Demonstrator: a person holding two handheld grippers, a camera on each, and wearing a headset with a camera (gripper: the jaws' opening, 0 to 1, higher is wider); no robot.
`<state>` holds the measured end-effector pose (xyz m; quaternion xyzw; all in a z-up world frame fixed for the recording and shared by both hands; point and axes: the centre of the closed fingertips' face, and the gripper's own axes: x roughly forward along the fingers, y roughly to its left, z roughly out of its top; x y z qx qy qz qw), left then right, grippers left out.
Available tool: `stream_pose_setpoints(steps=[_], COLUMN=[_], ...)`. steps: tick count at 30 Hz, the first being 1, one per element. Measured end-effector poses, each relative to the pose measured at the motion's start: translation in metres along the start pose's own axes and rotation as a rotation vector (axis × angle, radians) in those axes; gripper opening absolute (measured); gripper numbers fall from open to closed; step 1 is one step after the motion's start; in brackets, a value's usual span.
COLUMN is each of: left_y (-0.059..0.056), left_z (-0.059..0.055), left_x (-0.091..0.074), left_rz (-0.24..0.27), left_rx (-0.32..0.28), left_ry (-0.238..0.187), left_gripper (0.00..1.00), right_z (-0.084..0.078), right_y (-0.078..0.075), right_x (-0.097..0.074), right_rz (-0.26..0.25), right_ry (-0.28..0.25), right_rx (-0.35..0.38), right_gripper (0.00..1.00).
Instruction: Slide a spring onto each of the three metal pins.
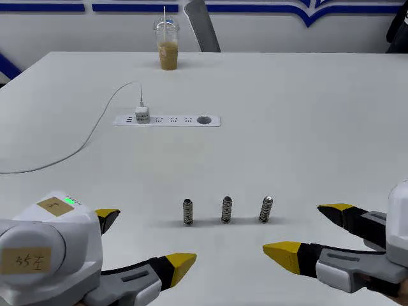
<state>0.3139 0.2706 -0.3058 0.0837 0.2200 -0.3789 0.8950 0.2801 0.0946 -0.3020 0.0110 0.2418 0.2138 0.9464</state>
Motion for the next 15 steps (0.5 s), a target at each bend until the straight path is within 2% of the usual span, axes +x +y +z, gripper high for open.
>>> stream_pose_setpoints(steps=[15], left_y=[0.0000], left_z=[-0.0012], left_x=[0.0016], left_rz=[0.002], left_rx=[-0.002], left_ry=[-0.009], left_gripper=[0.81], right_z=[0.0021], right_y=[0.0030], right_x=[-0.0014], right_rz=[0.003], right_ry=[-0.017], right_rx=[-0.012], right_gripper=[0.78])
